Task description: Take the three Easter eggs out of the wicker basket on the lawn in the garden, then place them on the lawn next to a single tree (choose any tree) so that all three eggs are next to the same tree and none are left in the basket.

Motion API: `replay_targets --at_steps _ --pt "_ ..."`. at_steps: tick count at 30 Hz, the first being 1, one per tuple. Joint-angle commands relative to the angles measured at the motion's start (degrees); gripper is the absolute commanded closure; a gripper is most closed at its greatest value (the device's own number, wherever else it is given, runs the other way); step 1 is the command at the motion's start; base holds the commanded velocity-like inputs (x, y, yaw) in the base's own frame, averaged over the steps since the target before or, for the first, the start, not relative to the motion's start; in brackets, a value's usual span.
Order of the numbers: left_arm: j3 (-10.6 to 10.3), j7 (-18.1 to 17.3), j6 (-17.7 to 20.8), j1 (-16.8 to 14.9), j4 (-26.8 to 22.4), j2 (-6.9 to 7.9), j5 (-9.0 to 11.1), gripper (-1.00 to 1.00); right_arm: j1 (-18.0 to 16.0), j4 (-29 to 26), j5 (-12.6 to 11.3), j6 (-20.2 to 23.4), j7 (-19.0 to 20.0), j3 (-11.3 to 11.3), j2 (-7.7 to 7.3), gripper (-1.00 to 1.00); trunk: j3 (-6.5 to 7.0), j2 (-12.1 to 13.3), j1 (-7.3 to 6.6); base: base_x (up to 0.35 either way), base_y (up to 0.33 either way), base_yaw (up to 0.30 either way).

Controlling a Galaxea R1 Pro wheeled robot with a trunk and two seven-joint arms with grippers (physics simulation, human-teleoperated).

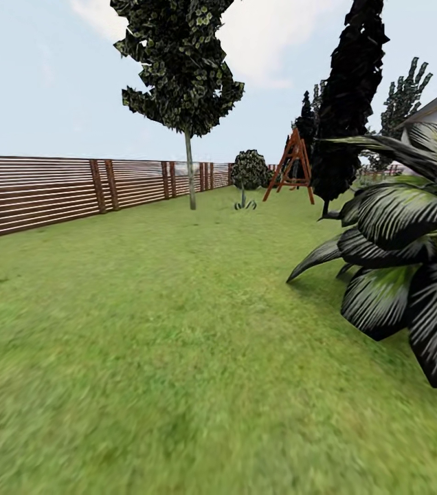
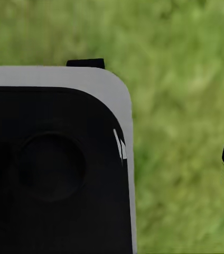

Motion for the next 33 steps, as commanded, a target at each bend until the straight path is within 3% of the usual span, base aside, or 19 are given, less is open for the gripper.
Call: replay_targets --at_steps 1,33 --pt "0.02 -0.02 -0.06 0.02 -0.08 -0.02 0.04 -1.0 -0.03 0.05 0.0 -0.21 -0.01 -0.3 0.0 -1.0 -0.05 -0.02 -0.1 0.334 0.0 0.0" --pt "-0.01 -0.03 -0.03 0.02 -0.08 -0.02 -0.01 -1.0 -0.03 0.01 -0.06 -0.21 -0.01 -0.37 0.0 -1.0 -0.05 -0.02 -0.1 0.334 0.0 0.0"
